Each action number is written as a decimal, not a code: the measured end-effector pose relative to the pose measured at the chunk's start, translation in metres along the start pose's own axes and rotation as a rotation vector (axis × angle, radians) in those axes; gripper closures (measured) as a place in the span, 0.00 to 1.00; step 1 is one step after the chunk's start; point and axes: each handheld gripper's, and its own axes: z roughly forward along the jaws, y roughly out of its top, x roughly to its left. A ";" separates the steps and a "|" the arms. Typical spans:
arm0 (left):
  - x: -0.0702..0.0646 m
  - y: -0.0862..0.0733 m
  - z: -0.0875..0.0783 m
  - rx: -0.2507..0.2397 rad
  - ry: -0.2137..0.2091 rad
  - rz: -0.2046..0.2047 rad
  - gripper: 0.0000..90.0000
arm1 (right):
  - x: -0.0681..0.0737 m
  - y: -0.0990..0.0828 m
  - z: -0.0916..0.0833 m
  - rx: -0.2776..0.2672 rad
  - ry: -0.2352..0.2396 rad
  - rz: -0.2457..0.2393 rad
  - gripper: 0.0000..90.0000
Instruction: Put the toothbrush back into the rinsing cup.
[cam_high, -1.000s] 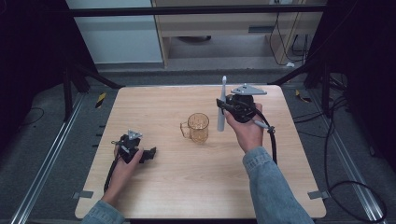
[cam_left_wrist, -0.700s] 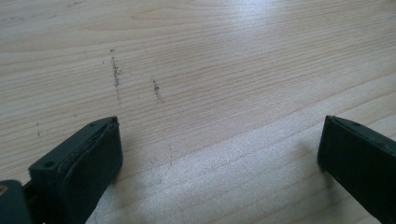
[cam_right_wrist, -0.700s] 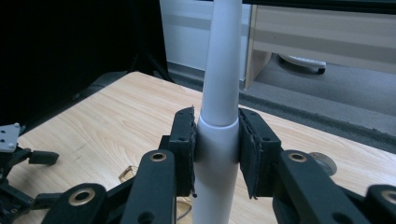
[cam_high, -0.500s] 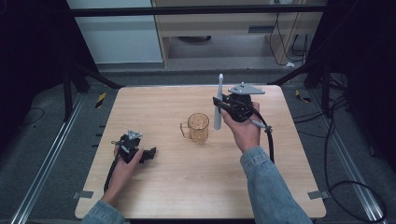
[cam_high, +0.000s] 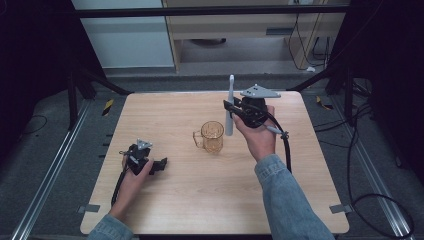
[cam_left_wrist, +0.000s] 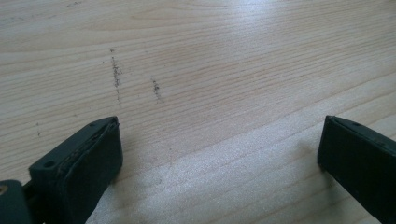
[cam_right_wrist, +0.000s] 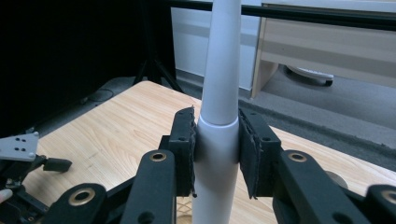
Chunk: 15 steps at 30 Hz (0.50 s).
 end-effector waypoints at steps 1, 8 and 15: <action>0.000 0.000 0.000 0.000 0.000 0.000 0.00 | 0.001 0.000 0.001 -0.003 0.004 0.001 0.76; 0.000 0.000 0.000 0.000 0.000 0.000 0.00 | 0.004 0.002 0.003 -0.020 0.012 0.005 0.76; 0.000 0.000 0.000 0.000 0.000 0.000 0.00 | 0.009 0.005 0.007 -0.031 0.023 0.003 0.76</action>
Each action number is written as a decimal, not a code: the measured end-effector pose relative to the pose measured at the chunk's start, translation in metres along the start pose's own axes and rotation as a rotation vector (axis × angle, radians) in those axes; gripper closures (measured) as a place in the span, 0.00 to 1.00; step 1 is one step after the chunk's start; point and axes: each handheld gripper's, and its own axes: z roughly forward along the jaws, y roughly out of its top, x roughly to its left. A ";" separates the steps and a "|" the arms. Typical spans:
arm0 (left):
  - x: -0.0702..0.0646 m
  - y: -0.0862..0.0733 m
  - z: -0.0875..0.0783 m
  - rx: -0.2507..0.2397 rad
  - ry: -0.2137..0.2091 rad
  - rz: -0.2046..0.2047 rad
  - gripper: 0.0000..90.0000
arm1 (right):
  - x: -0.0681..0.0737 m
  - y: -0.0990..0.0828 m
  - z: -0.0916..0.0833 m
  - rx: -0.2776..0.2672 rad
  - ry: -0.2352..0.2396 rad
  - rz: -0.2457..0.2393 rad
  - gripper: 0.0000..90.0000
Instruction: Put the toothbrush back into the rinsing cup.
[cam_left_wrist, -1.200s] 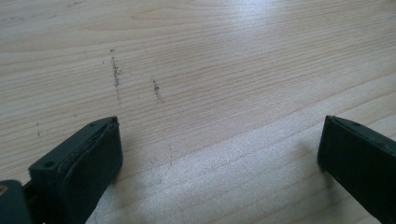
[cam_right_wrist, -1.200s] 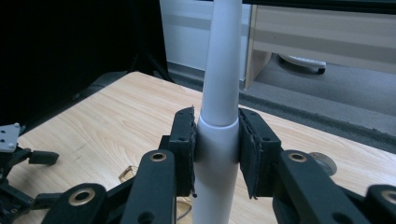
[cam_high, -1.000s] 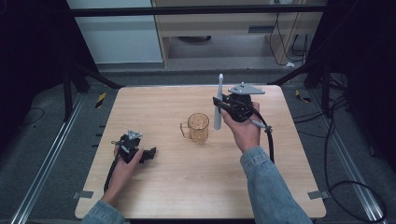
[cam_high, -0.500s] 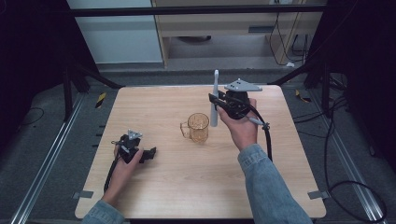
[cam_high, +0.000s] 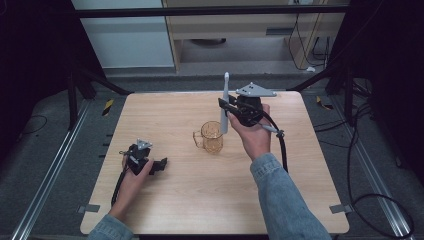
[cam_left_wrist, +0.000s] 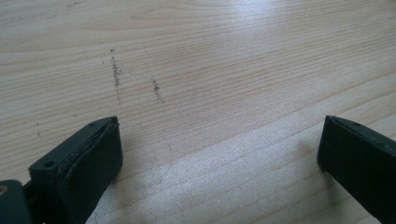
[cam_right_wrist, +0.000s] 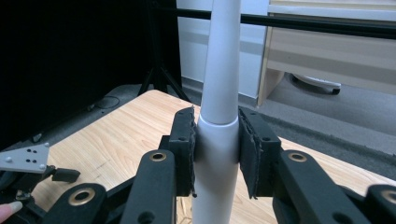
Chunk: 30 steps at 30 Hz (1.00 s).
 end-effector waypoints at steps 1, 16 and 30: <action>0.000 0.000 0.000 0.000 0.000 0.000 0.00 | 0.001 0.000 0.001 -0.003 0.003 -0.004 0.76; 0.000 0.000 0.000 0.000 0.000 0.000 0.00 | 0.005 -0.004 0.022 0.002 0.022 0.003 0.76; 0.000 0.000 0.000 -0.002 0.000 0.000 0.00 | 0.008 -0.020 0.045 0.038 0.039 0.015 0.76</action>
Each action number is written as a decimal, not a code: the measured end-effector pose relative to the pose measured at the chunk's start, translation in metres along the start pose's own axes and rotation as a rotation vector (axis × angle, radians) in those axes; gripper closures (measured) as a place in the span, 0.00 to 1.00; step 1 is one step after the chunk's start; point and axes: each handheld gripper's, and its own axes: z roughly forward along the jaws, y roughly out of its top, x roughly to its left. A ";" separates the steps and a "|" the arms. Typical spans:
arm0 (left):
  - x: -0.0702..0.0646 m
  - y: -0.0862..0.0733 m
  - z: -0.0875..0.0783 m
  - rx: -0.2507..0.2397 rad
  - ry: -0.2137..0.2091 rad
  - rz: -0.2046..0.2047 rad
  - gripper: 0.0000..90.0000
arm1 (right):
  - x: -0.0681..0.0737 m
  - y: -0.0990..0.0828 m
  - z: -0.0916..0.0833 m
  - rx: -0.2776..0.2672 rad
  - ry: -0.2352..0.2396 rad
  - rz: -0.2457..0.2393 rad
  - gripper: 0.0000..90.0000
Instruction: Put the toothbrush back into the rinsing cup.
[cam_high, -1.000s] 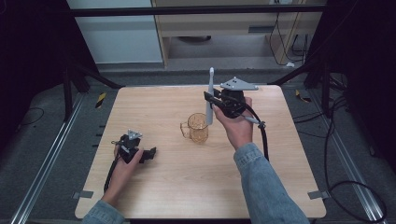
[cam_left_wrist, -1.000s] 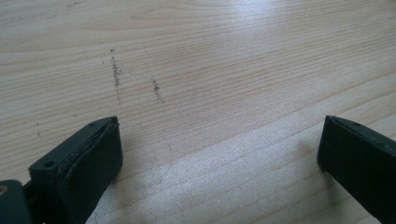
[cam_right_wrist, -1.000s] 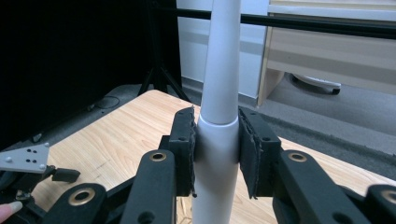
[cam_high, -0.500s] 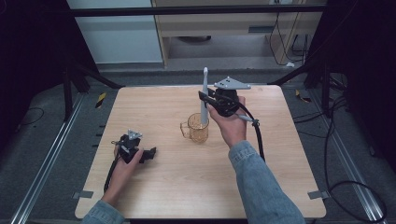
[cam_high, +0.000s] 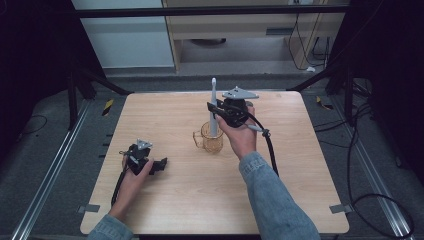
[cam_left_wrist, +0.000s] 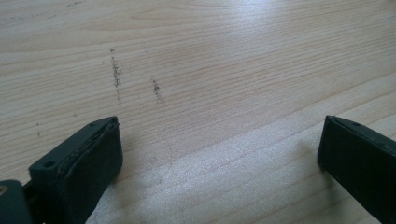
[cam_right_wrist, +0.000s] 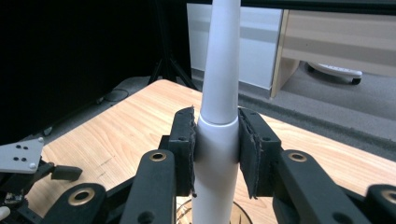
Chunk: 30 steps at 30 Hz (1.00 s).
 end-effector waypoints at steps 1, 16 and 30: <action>0.000 0.000 0.000 0.002 0.001 0.001 0.00 | 0.000 -0.001 0.002 0.002 0.000 -0.002 0.76; 0.000 0.000 0.000 0.001 -0.001 0.002 0.00 | 0.004 -0.013 0.016 0.049 0.003 -0.014 0.76; 0.000 0.000 0.000 0.000 -0.002 0.002 0.00 | 0.004 -0.026 0.023 0.078 0.002 -0.011 0.76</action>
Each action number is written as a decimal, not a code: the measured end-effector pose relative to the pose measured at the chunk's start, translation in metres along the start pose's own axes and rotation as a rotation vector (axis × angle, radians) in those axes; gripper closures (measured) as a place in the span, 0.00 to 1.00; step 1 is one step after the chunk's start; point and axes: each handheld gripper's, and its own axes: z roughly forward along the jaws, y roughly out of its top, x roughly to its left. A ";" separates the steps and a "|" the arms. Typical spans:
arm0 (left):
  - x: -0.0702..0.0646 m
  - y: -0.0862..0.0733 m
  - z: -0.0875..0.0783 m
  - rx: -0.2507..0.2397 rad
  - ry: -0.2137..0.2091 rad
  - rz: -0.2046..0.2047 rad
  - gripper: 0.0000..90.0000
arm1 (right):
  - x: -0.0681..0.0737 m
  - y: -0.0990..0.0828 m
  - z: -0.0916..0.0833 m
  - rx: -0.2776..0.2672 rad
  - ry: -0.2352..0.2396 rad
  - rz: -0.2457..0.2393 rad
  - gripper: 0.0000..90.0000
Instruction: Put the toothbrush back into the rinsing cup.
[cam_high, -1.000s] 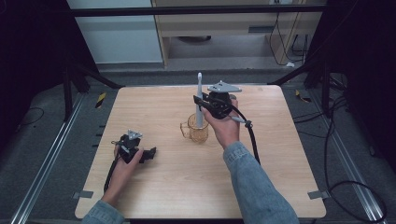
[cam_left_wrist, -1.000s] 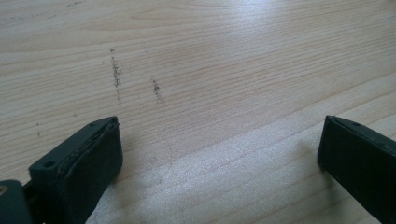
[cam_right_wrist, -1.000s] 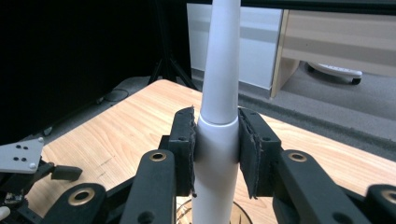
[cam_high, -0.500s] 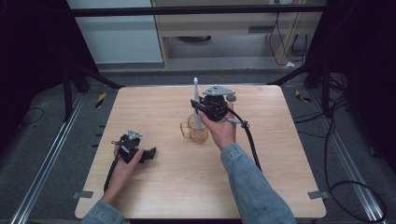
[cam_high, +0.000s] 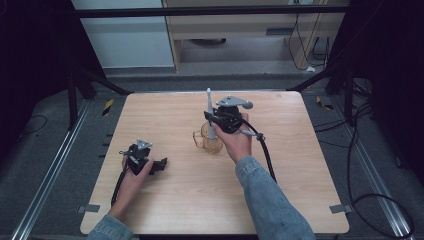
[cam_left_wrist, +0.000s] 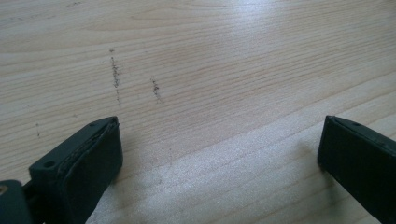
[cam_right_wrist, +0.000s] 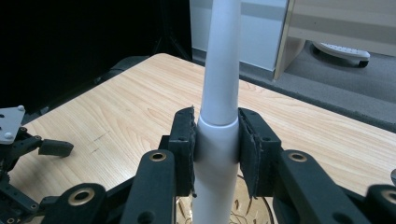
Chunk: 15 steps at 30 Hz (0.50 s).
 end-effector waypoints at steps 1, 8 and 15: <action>0.000 0.000 0.000 0.000 0.000 0.000 0.00 | 0.000 -0.001 0.001 0.004 0.001 0.001 0.76; 0.000 0.000 0.000 0.002 0.001 0.000 0.00 | -0.001 -0.004 0.005 0.017 0.001 0.005 0.76; 0.000 0.000 0.000 0.002 0.001 0.001 0.00 | -0.001 -0.007 0.009 0.034 -0.003 0.006 0.76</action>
